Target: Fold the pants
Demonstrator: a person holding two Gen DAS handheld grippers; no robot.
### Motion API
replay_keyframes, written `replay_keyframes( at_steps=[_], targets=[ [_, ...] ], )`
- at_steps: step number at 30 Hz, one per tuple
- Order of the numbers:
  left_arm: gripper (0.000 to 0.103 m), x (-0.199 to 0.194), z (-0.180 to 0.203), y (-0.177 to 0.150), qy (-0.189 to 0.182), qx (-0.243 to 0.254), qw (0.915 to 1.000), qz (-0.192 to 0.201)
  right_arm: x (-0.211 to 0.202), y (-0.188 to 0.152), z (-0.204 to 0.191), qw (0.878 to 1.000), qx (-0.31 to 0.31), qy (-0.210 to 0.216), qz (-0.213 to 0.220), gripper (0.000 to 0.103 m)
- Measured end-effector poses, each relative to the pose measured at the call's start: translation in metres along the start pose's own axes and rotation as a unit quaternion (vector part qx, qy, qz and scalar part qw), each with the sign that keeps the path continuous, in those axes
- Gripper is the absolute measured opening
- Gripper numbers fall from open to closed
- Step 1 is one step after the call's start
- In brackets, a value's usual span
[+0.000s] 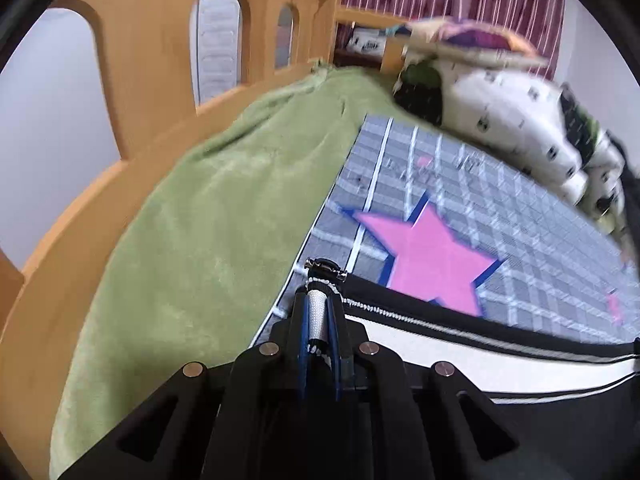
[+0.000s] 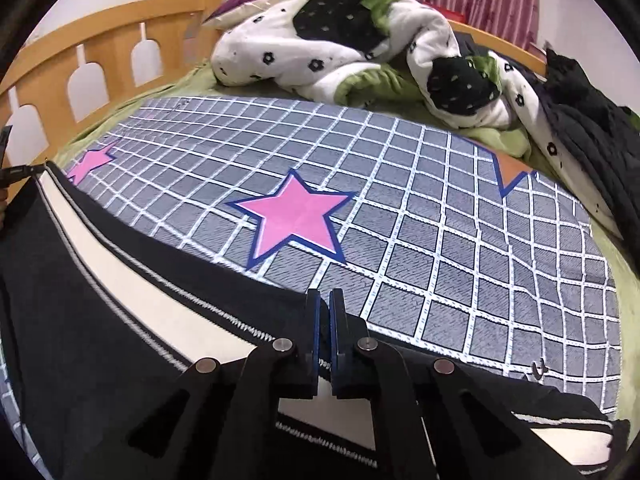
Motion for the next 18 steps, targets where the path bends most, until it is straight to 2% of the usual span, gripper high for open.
replay_keyframes(
  at_steps=[2,4,6,7,8,9,10,12,14,15,17,18],
  targets=[
    [0.013,0.011,0.001,-0.005,0.023,0.005,0.9997,-0.011,0.032,-0.014,-0.009,0.999,-0.014,-0.020,-0.039,0.004],
    [0.020,0.008,0.003,-0.006,0.039,0.004,0.9992,-0.006,0.034,-0.015,-0.011,0.999,-0.007,-0.031,-0.022,0.006],
    [0.048,0.001,0.003,-0.004,0.069,0.004,0.9976,-0.009,0.027,-0.013,-0.004,1.000,0.016,-0.019,-0.019,0.012],
    [0.050,-0.006,0.005,-0.003,0.075,0.006,0.9972,-0.005,0.019,-0.015,0.005,0.999,0.034,-0.017,-0.019,0.014],
    [0.050,-0.015,0.008,-0.003,0.068,0.012,0.9976,0.004,0.011,-0.016,0.015,0.999,0.044,-0.026,-0.016,0.014],
    [0.052,-0.022,0.012,-0.004,0.058,0.019,0.9981,0.011,0.000,-0.019,0.025,0.998,0.059,-0.037,-0.007,0.020],
    [0.056,-0.029,0.018,-0.005,0.046,0.029,0.9984,0.019,-0.012,-0.024,0.039,0.996,0.078,-0.050,0.004,0.032],
    [0.069,-0.037,0.032,-0.008,0.014,0.044,0.9984,0.033,-0.025,-0.037,0.060,0.991,0.106,-0.075,0.014,0.038],
    [0.070,-0.026,0.049,-0.017,-0.015,0.058,0.9980,0.019,-0.021,-0.049,0.072,0.990,0.116,-0.086,0.002,0.038],
    [0.070,-0.016,0.053,-0.021,-0.016,0.063,0.9979,0.004,-0.012,-0.054,0.074,0.989,0.112,-0.091,-0.015,0.036],
    [0.070,0.014,0.053,-0.030,0.024,0.073,0.9966,-0.029,0.003,-0.058,0.078,0.989,0.102,-0.102,-0.024,0.032],
    [0.070,0.022,0.051,-0.033,0.026,0.072,0.9965,-0.035,0.007,-0.055,0.080,0.989,0.101,-0.107,-0.020,0.032]
  ],
)
Point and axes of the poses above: each gripper's, at about its wrist camera, not at the fingertips, and x roughly the way its jaws point, z to its right, y to its top, the point moved 4 cm from there along x, roughly the way its jaws point, and after that the axes turned 8 degrees about -y, right-handed, at the moved point
